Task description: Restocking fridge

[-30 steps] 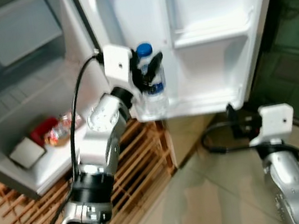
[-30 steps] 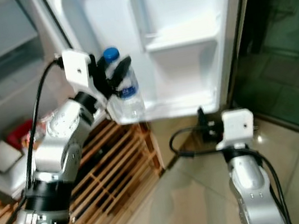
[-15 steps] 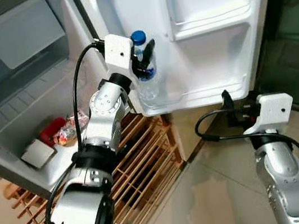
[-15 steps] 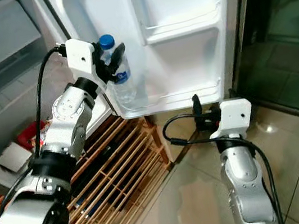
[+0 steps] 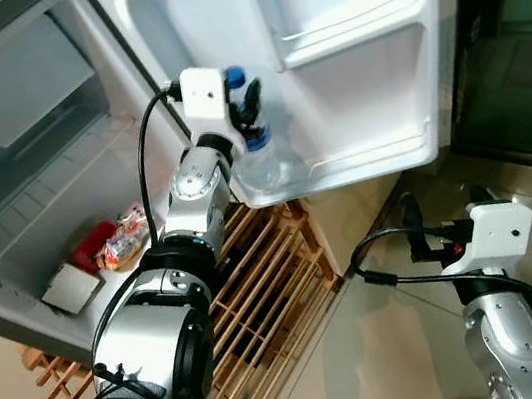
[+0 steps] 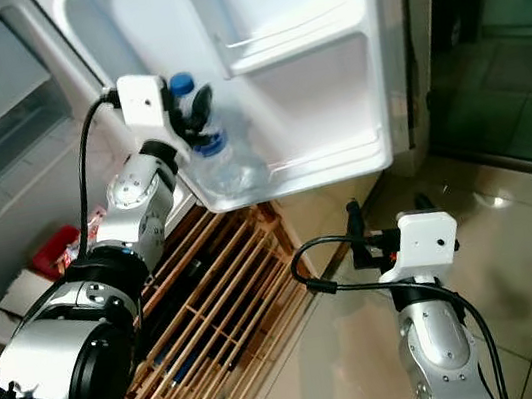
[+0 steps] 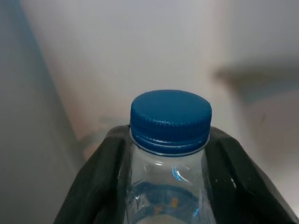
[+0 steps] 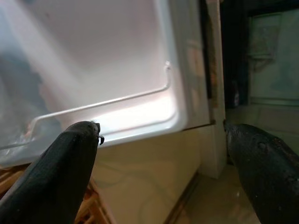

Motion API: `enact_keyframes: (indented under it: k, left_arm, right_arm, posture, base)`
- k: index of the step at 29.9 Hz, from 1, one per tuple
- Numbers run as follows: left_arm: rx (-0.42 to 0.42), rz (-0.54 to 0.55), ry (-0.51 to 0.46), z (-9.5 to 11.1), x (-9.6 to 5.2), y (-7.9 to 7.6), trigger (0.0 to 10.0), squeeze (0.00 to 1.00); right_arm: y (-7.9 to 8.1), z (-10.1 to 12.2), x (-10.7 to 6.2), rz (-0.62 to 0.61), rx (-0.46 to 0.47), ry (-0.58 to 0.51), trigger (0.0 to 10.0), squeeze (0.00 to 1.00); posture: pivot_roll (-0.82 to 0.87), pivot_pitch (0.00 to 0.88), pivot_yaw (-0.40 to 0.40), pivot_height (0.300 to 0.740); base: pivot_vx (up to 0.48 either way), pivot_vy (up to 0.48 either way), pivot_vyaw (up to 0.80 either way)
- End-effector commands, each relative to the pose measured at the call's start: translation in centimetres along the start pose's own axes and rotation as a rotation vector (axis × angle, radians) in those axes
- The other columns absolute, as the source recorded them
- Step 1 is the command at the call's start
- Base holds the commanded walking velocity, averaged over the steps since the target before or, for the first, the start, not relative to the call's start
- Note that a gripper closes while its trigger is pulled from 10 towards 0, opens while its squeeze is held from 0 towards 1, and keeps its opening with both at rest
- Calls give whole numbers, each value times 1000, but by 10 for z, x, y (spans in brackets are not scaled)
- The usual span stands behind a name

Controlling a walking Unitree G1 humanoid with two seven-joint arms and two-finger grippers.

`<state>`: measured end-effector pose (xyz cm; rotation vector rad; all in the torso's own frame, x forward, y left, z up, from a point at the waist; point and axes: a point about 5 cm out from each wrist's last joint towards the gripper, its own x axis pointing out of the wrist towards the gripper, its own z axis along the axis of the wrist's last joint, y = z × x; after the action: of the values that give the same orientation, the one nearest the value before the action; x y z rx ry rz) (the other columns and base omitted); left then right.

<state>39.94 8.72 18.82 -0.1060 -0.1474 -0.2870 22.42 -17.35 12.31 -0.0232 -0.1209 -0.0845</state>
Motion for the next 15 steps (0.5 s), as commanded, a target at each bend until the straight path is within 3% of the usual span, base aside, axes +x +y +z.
enact_keyframes:
  k: [1,10,13,14,15]
  left_arm:
    - [-12,72,13,-2,-3,15,10000,0]
    - [-50,142,70,-15,-6,17,10000,0]
    - [-106,167,90,-21,-9,17,10000,0]
    - [-143,186,97,-23,-10,19,10000,1000]
    - [-166,197,100,-24,-10,20,10000,1000]
  right_arm:
    - [3,5,-1,0,9,-5,10000,0]
    - [-1,7,1,47,-17,15,10000,0]
    - [-1,8,5,69,-27,17,10000,0]
    - [-1,9,6,74,-28,18,10000,0]
    - [-1,9,6,76,-29,19,10000,0]
  posture:
    - [-325,101,324,740]
    - [-316,96,241,740]
    - [-316,89,219,740]
    - [-315,87,214,740]
    - [-315,86,211,740]
  base:
    - [0,0,0]
    - [0,0,0]
    - [0,0,0]
    - [0,0,0]
    - [0,0,0]
